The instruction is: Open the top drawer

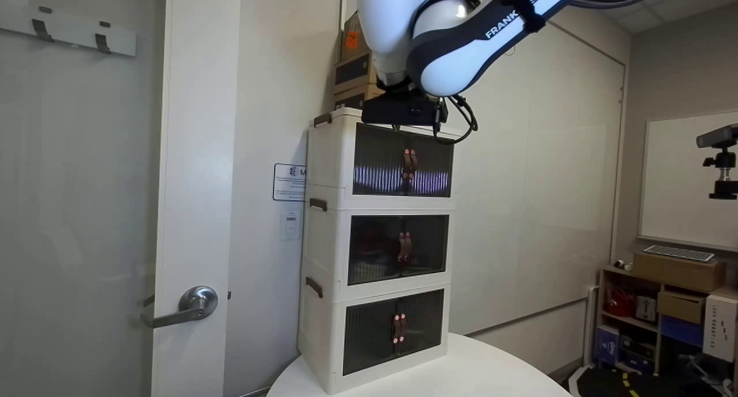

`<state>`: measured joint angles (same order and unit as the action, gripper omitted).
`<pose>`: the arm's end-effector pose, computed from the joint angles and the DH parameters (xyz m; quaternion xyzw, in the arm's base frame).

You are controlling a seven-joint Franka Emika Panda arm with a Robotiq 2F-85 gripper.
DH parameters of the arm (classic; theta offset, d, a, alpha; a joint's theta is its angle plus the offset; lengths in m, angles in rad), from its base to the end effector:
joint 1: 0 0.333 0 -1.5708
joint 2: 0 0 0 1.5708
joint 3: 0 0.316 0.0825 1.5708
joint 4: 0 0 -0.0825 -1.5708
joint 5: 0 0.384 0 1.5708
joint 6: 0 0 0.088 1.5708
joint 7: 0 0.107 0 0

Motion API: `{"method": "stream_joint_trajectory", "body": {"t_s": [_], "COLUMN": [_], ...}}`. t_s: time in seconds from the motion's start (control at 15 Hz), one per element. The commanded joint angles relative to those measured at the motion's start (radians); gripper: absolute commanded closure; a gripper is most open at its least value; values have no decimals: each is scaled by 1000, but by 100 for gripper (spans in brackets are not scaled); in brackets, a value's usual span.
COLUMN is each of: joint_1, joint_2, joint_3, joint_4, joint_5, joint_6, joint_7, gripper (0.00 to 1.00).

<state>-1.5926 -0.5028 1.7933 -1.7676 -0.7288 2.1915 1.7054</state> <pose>0.5965 0.2127 0.5164 0.7345 -0.4096 0.4938 0.2210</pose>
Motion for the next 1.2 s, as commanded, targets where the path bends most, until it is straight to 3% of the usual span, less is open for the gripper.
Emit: {"method": "stream_joint_trajectory", "body": {"t_s": [0.0,0.67,1.13], "joint_1": [24,6,-129], "joint_2": [-107,-194,-410], "joint_3": [-75,-90,-101], "joint_4": [9,26,210], "joint_5": [116,131,361], "joint_6": [41,66,133], "joint_7": [-57,-26,-71], "gripper": [0,0,0]}}
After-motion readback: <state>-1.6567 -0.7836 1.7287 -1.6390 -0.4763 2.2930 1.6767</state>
